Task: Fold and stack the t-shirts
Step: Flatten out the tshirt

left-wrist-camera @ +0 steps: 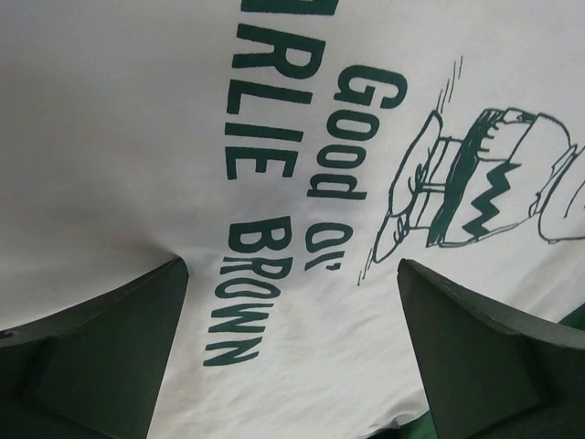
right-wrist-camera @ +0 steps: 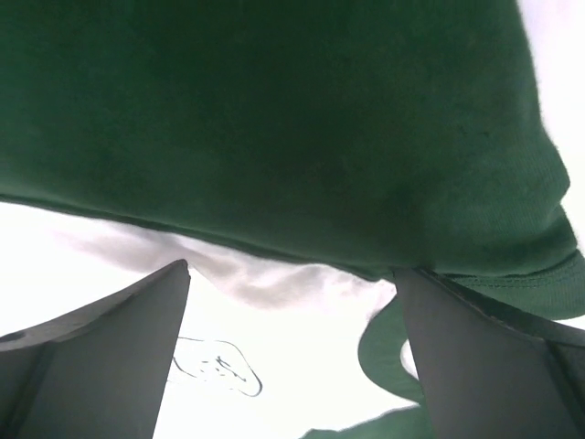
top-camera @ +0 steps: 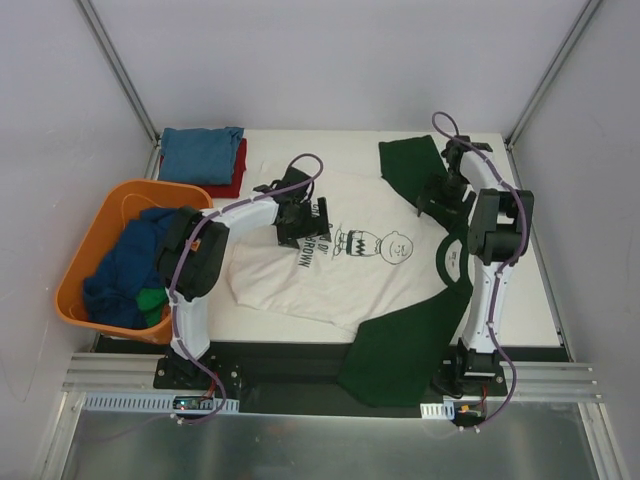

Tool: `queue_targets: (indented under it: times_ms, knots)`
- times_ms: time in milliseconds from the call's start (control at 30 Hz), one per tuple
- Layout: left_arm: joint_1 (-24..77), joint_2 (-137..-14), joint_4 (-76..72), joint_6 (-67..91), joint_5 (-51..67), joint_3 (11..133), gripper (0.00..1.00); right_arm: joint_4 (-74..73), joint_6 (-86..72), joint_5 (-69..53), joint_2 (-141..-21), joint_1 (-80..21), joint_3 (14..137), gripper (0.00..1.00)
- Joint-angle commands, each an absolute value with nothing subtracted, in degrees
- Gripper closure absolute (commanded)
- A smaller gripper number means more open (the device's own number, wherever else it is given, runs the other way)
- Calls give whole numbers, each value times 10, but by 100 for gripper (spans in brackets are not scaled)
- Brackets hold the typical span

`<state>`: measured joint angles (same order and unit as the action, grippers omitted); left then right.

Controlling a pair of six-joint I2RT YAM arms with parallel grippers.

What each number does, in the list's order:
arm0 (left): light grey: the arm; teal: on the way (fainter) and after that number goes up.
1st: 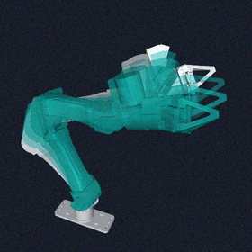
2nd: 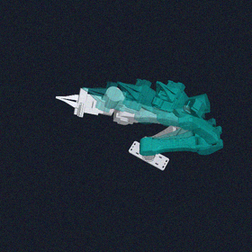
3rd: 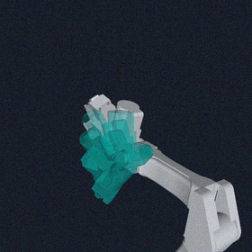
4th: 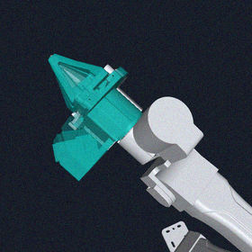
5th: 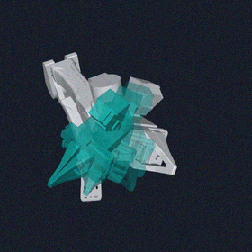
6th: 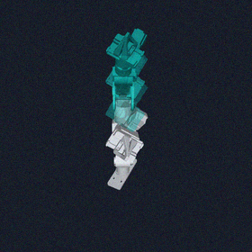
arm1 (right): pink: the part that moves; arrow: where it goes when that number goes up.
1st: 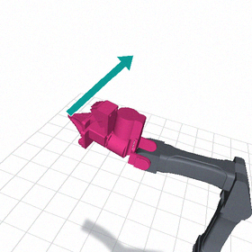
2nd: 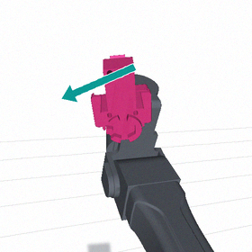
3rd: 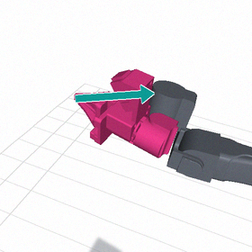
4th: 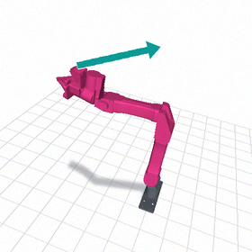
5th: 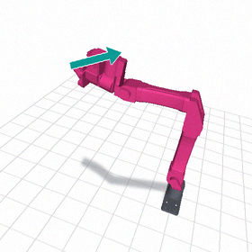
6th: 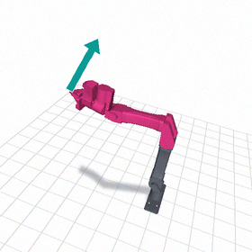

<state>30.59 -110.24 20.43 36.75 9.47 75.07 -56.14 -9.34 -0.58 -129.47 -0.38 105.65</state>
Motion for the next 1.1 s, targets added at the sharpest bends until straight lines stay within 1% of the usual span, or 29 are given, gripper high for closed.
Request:
queue_targets:
  times_ms: [0, 67, 133, 167, 233, 267, 367, 467, 533, 600, 633, 667, 700, 733, 767, 800, 833, 867, 900, 933, 967, 1000, 1033, 1067]
  knots:
    - [294, -1145, 202, 357, 147, 815, 1, -575, -44, -18, -1374, 15, 1194, 2]
    - [290, -1168, 202, 359, 154, 833, 1, -576, -26, -39, -1417, 19, 1263, 2]
    - [284, -1185, 202, 360, 168, 865, 1, -570, -25, -61, -1442, 26, 1303, 3]
    - [282, -1201, 203, 361, 172, 874, 1, -545, -24, -70, -1460, 29, 1328, 3]
    - [274, -1215, 203, 364, 191, 907, 1, -520, -47, -118, -1471, 40, 1346, 4]
    - [272, -1227, 204, 367, 198, 917, 1, -481, -54, -131, -1470, 42, 1344, 4]
    - [271, -1237, 205, 366, 209, 956, 1, -401, -71, -142, -1457, 53, 1343, 3]
    - [271, -1221, 207, 355, 213, 987, 1, -363, -62, -144, -1435, 55, 1361, 4]
    - [271, -1202, 209, 348, 207, 993, 1, -366, -55, -155, -1397, 55, 1370, 3]
    - [271, -1159, 211, 341, 192, 976, 1, -367, -34, -156, -1351, 51, 1346, 4]
    - [271, -1142, 211, 340, 187, 963, 1, -367, -25, -151, -1297, 48, 1299, 4]
    - [271, -1104, 211, 341, 175, 948, 1, -370, -14, -145, -1269, 45, 1276, 3]
    - [272, -1083, 211, 343, 169, 909, 1, -374, -4, -135, -1240, 38, 1245, 4]
    - [272, -1062, 211, 349, 164, 885, 1, -381, -4, -131, -1183, 35, 1190, 3]
    - [272, -1017, 211, 352, 156, 859, 1, -393, -4, -127, -1152, 33, 1152, 3]
    - [273, -994, 214, 357, 145, 802, 1, -395, -4, -116, -1120, 26, 1116, 3]
    - [273, -972, 212, 367, 140, 772, 1, -395, -4, -109, -1056, 24, 1079, 3]
    - [273, -928, 212, 373, 137, 741, 1, -395, -9, -104, -1023, 20, 991, 3]
    - [273, -905, 212, 379, 131, 680, 1, -392, -17, -104, -990, 15, 951, 4]
    - [275, -881, 211, 391, 127, 648, 1, -389, -34, -105, -925, 11, 903, 3]
    - [275, -835, 212, 398, 122, 618, 1, -379, -42, -103, -892, 8, 823, 4]
    - [275, -814, 212, 403, 113, 565, 1, -371, -48, -94, -860, 1, 775, 4]
    - [275, -793, 212, 420, 93, 541, 1, -362, -54, -92, -799, 1, 736, 4]
    - [275, -757, 209, 427, 85, 519, 1, -346, -67, -92, -771, -13, 700, 4]
